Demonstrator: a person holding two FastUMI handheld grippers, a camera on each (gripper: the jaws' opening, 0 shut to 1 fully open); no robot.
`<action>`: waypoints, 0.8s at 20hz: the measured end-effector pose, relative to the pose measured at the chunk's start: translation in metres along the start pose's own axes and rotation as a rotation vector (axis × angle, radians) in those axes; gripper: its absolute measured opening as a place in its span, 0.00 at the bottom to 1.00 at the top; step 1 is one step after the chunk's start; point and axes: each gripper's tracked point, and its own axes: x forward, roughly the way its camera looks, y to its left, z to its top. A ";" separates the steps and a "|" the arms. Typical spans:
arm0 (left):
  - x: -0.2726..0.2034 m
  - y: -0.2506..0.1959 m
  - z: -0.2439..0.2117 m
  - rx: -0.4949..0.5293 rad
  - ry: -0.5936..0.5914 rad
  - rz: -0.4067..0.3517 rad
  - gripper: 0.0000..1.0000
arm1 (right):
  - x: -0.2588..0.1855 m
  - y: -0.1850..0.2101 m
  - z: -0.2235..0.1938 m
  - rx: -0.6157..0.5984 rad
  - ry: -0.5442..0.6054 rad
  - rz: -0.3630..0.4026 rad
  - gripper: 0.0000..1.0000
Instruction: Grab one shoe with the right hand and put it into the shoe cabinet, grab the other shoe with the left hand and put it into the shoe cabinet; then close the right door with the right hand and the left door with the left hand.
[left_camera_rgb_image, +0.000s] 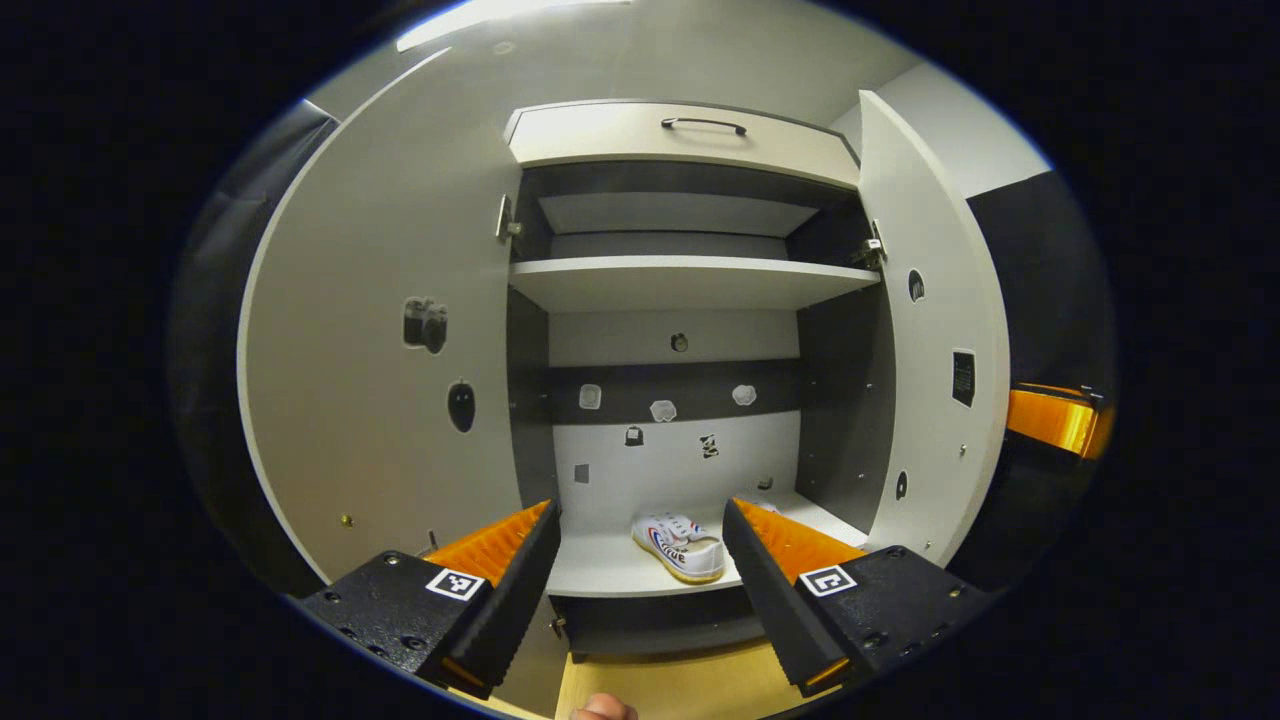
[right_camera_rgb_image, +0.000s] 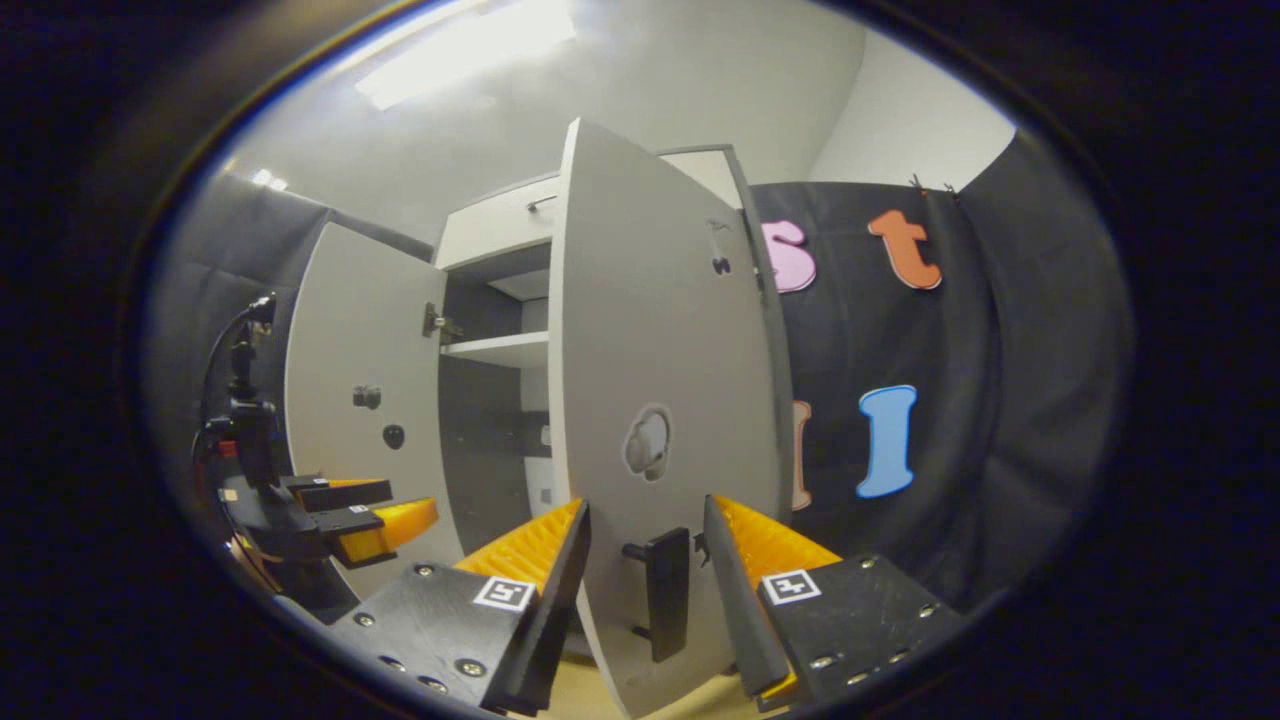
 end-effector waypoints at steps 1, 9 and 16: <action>-0.003 0.005 0.000 -0.002 0.000 0.012 0.99 | 0.005 0.004 0.002 -0.001 -0.004 0.006 0.68; -0.013 0.021 0.009 -0.011 -0.024 0.055 0.99 | 0.005 -0.001 0.004 0.015 -0.009 0.000 0.68; -0.018 0.016 0.011 -0.005 -0.030 0.048 0.98 | 0.002 -0.012 0.001 0.003 -0.002 -0.033 0.68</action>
